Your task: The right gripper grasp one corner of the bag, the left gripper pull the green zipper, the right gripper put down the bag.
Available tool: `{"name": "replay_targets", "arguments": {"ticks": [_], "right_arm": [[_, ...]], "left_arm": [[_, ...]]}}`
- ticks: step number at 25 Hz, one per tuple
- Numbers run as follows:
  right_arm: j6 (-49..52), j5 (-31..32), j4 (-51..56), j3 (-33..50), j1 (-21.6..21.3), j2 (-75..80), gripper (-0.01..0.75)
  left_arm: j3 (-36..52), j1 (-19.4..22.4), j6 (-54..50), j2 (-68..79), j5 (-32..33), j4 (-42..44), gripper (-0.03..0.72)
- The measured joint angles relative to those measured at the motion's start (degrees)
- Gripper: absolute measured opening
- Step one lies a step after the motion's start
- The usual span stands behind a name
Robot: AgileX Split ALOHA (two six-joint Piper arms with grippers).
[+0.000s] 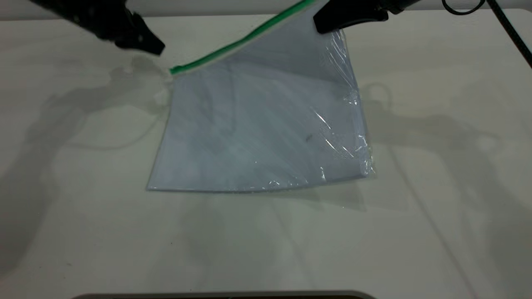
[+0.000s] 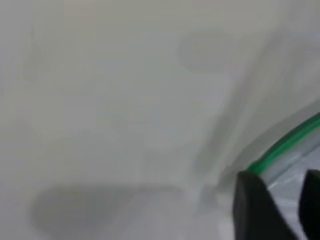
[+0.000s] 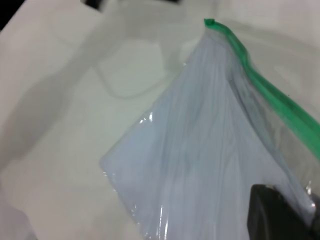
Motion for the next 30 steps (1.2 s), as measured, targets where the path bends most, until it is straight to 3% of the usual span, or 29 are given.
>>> {"name": "replay_targets", "arguments": {"ticks": [3,5,10,13,17,25,30], "right_arm": [[-0.05,-1.28,1.48,0.0,-0.04,2.01,0.083],[-0.05,-2.24,1.76,0.0,-0.11,3.05,0.15],[1.77,-3.36,-2.67,0.0,-0.35,2.06,0.453],[9.33,-2.94,-11.79,0.0,-1.21,-3.31,0.561],[26.22,2.25,-27.76,0.0,-2.1,-15.04,0.567],[51.25,24.56,-44.05,0.0,-2.1,-42.78,0.457],[60.32,28.26,-51.51,0.02,-2.1,-57.64,0.415]], "left_arm": [[0.0,-0.06,-3.65,-5.8,3.37,0.23,0.456],[0.0,-0.06,-6.06,-9.95,6.98,0.3,0.509],[0.0,-0.06,-12.56,-21.98,16.65,0.84,0.519],[0.11,-0.06,-15.34,-29.73,21.23,2.35,0.508],[0.17,-0.06,-22.36,-41.19,24.97,7.73,0.501],[0.25,-0.06,-48.24,-60.28,34.55,27.41,0.497],[1.15,-0.06,-60.89,-69.19,34.55,39.57,0.498]]}}
